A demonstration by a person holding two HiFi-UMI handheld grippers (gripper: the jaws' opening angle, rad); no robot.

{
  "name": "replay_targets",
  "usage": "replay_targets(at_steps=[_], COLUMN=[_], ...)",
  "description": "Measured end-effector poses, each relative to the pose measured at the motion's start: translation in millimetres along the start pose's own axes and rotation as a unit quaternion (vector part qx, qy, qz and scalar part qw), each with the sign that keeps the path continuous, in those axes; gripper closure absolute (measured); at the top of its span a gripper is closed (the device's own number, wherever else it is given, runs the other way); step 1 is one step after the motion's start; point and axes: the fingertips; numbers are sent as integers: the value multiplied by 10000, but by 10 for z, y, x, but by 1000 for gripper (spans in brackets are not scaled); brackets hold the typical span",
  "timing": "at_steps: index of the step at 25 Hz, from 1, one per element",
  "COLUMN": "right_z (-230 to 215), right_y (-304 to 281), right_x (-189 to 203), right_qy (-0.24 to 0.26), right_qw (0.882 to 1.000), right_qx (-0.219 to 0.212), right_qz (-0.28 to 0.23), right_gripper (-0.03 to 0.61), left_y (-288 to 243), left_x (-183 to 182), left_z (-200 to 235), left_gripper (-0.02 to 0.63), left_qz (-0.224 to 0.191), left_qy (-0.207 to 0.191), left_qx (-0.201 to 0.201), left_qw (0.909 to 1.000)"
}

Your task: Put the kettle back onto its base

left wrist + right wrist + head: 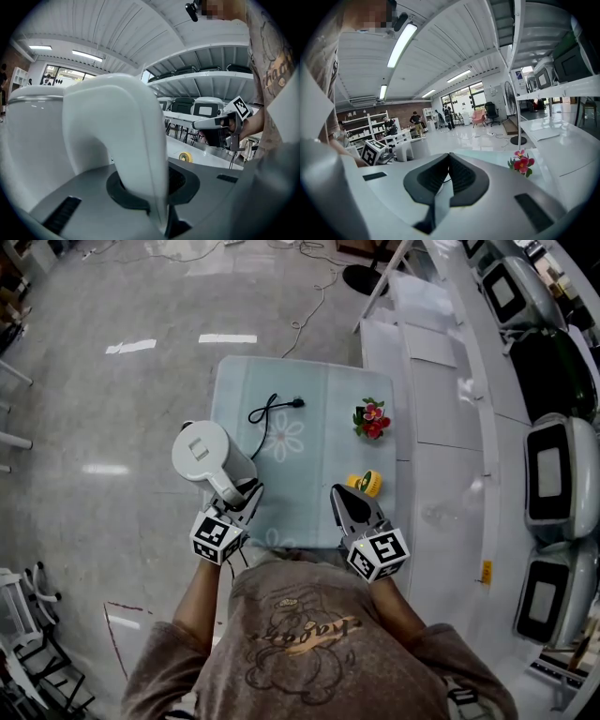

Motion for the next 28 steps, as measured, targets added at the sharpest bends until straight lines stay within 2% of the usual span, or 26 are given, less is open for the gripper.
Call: replay_targets(at_steps=[10,23,28], right_z=[-58,20,-13], right_y=[-35,-102,-38], right_x=[47,115,134], right_qy=[-30,-45,-41], right_qw=[9999,9999,9998], right_qx=[130,29,71], right_qz=[89,161,174], right_gripper=[581,581,581], left_y=[-89,-119,-127], left_x=[85,138,236], left_z=[-11,-123,-236], left_gripper=[545,545,543], left_qz=[74,117,225], left_qy=[-104,-250,-459], left_qx=[53,25,39], left_qw=[9999,9996,9987])
Point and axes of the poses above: the fingertips, and each gripper's own axes: y backward along the fingers, z to its left, x out of its underside, and after that the axes turned 11 degrees about -y, right-handed
